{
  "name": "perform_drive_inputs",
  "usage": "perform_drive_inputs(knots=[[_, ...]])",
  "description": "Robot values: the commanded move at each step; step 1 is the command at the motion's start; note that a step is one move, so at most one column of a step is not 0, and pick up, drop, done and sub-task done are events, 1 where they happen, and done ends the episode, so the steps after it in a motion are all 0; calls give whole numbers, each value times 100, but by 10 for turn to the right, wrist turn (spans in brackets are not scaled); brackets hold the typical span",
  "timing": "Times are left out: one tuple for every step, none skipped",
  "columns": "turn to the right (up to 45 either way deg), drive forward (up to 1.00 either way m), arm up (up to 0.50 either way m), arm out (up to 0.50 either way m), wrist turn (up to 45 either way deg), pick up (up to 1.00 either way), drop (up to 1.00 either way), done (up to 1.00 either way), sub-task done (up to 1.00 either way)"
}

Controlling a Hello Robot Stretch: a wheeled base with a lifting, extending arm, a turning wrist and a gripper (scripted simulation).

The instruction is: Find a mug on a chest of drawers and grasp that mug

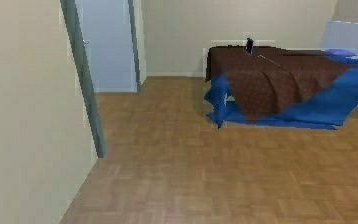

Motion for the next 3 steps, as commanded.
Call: perform_drive_inputs(knots=[[-450,0,0,0,0,0,0,0,0],[-360,0,0,0,0,0,0,0,0],[0,30,0,0,0,0,0,0,0]])
